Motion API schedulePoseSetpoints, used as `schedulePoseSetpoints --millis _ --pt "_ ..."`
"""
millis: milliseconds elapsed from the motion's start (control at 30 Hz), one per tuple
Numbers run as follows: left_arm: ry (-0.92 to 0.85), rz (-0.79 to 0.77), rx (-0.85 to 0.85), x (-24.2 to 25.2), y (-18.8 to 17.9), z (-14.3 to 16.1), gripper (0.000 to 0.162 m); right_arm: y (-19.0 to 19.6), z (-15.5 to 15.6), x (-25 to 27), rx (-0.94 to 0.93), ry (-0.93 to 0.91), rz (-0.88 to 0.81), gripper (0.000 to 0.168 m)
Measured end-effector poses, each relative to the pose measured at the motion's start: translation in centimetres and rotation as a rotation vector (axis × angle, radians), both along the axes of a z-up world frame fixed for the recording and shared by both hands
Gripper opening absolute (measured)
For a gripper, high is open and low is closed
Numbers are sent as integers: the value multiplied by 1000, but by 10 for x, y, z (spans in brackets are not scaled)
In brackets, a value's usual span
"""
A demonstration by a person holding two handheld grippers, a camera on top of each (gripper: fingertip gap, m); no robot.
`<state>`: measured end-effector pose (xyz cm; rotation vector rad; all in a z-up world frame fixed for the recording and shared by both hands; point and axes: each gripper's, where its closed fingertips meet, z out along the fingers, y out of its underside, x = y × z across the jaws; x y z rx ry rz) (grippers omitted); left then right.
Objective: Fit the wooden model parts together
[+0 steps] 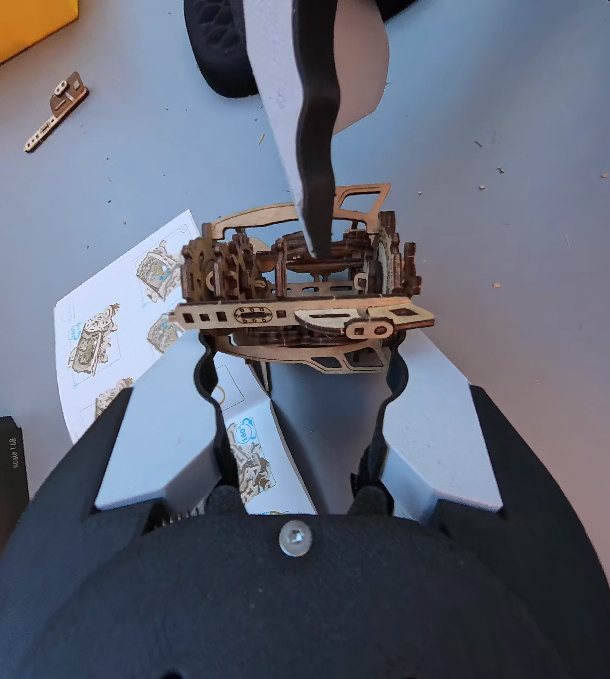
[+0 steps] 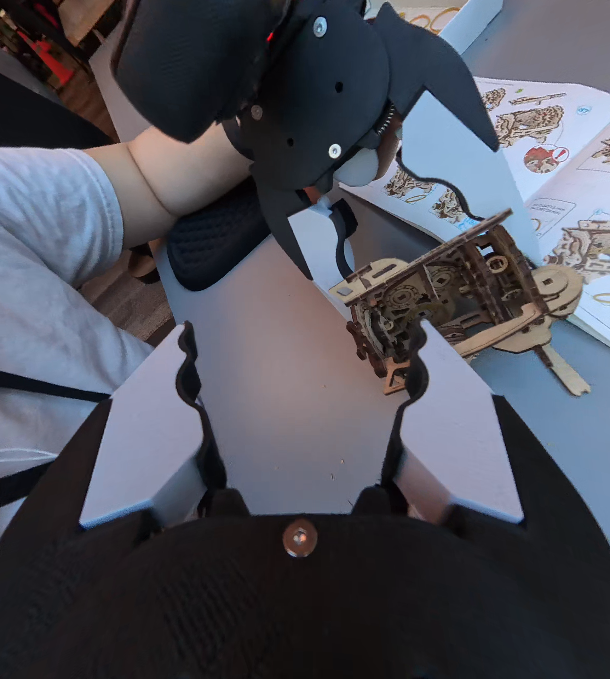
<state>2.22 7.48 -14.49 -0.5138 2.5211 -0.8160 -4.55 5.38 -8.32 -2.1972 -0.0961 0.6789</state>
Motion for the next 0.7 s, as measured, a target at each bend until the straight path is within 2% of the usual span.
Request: schedulePoseSetpoints --millis 333,600,700 --pt "-50 54 51 8 3 1 94 21 5 -2 -59 105 -122 146" --pt "-90 136 69 15 9 3 94 24 13 -9 -42 147 -210 151" --pt "-110 183 46 16 11 2 94 33 7 -7 6 97 -268 151"
